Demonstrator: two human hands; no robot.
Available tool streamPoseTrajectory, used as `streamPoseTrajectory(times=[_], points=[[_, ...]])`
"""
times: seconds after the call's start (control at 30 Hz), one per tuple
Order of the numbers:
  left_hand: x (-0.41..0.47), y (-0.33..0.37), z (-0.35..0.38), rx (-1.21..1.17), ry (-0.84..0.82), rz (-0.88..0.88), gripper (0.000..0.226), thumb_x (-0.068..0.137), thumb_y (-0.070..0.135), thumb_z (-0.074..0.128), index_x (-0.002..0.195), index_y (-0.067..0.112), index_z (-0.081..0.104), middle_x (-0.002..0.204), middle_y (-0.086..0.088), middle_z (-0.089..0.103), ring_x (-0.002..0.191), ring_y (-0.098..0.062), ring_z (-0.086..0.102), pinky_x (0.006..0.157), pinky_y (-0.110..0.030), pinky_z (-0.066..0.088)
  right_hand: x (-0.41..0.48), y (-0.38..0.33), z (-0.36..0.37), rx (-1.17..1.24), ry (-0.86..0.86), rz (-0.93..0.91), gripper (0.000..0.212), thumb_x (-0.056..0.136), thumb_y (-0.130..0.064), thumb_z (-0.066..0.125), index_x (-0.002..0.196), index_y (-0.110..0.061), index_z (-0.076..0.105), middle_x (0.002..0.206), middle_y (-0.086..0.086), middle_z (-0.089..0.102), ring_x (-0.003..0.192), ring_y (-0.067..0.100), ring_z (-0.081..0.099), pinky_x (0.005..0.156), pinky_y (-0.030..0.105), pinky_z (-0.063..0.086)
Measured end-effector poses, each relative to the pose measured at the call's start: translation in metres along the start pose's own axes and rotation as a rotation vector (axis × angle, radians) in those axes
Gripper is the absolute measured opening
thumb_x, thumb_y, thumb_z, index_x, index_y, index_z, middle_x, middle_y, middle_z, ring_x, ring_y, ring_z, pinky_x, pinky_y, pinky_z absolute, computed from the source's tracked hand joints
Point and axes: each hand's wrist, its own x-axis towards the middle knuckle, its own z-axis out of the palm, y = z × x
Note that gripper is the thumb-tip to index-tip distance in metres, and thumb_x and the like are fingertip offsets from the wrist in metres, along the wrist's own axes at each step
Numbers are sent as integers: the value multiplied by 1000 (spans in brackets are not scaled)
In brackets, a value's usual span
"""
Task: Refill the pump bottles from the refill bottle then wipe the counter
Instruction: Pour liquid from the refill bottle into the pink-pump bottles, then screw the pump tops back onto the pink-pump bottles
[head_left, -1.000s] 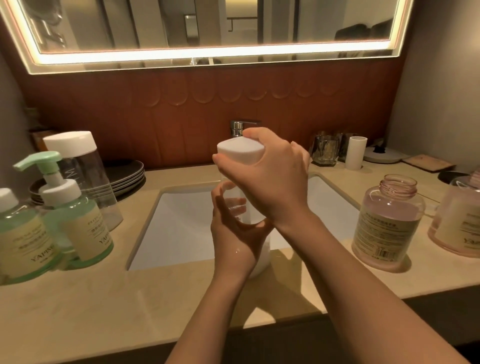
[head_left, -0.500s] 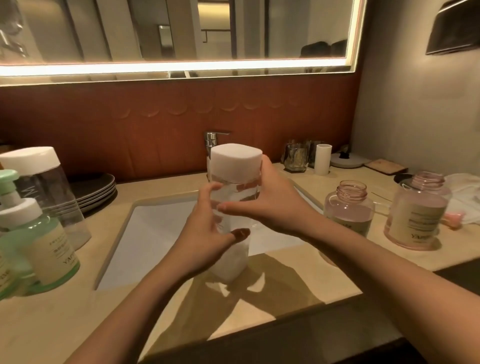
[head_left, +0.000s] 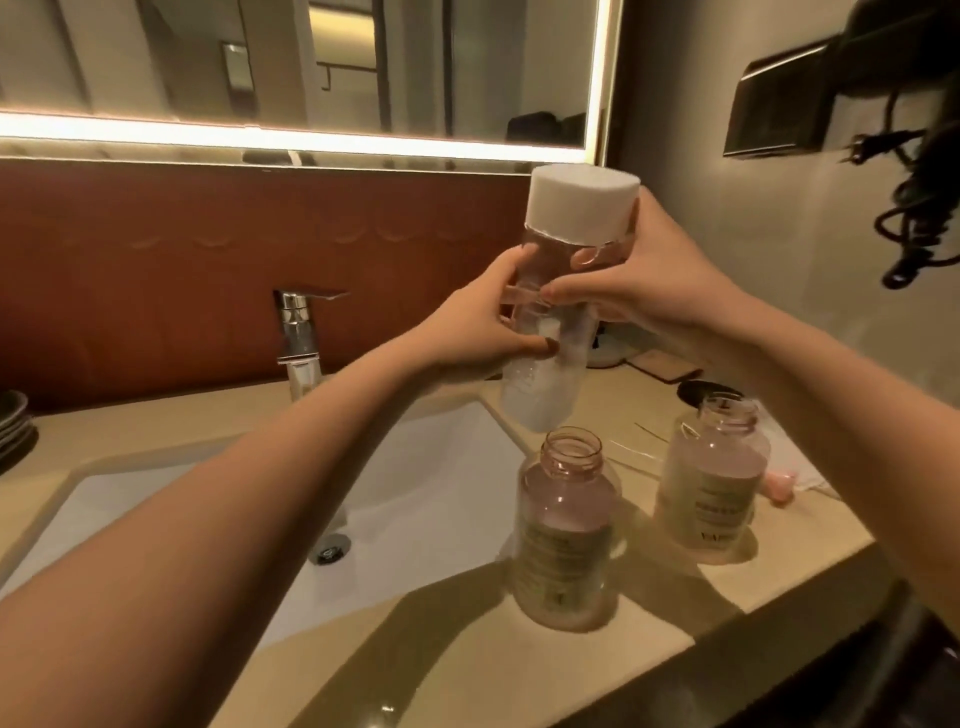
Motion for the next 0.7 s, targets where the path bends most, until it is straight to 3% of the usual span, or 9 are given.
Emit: streamPoseTrajectory(times=[0.07,0.13,0.23,0.3,0.4,0.53,0.63,0.7], points=[[24,1,14,57,-25,14,81,82,14,71,148,24,24,124,6,54,107,-9,54,84,-19,50,8,22,-13,4,13,52,86,66,-20,84,136,-23,34,117,-2,52,104,15,57,88,39,54],[43,2,27,86,-42,11,77,85,15,68,147,24,25,103,12,53,87,-3,54,70,-12,47,13,42,-26,1,12,76,85,68,-17,82,137,-23,33,120,-1,51,105,14,55,87,36,54],[72,-2,42,53,-102,-26,78,86,14,66,148,26,20,125,1,57,99,-7,55,84,-22,46,22,66,-50,-6,23,119,82,72,-13,79,137,-24,31,120,-3,48,102,10,53,77,24,51],[88,-4,47,37,-191,-47,81,88,10,63,150,28,16,137,-2,51,115,-14,54,92,-29,45,28,83,-65,28,30,174,82,73,-14,79,137,-26,30,118,-2,50,104,11,54,74,24,51],[108,-9,53,22,-315,-70,77,91,5,57,150,32,15,142,0,47,125,-14,49,96,-27,41,36,109,-82,40,22,237,86,70,-20,80,138,-27,28,118,3,55,108,18,56,77,30,53],[125,-24,63,-7,-372,-100,76,92,2,53,149,34,15,144,1,45,124,-13,49,98,-29,41,43,137,-80,53,-2,250,90,63,-28,78,138,-27,28,121,5,55,109,19,57,81,35,54],[131,-43,72,-75,-378,-152,76,92,0,53,148,38,18,139,4,49,114,-9,51,97,-29,43,46,158,-69,21,-11,251,83,70,-22,79,136,-26,29,120,4,56,109,18,57,87,40,53],[132,-56,79,-118,-384,-192,75,93,2,53,147,39,19,139,5,49,114,-8,50,101,-31,40,46,171,-60,17,-20,253,83,67,-23,81,134,-26,31,118,3,58,106,16,59,85,35,53]])
